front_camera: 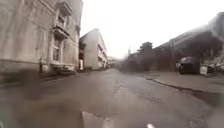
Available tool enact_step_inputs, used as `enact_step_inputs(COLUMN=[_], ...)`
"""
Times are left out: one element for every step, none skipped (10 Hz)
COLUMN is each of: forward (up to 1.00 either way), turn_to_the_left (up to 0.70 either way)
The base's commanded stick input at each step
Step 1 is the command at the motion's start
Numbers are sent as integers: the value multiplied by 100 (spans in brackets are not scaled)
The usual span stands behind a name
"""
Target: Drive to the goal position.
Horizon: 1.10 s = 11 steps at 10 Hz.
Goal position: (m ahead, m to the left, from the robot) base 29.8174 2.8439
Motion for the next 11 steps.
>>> enact_step_inputs(forward=[50, 50, 50, 50, 50, 50, 50, 50, 50, 50, 50], turn_to_the_left=[8, 8, 8, 8, 8, 8, 8, 8, 8, 8, 8])
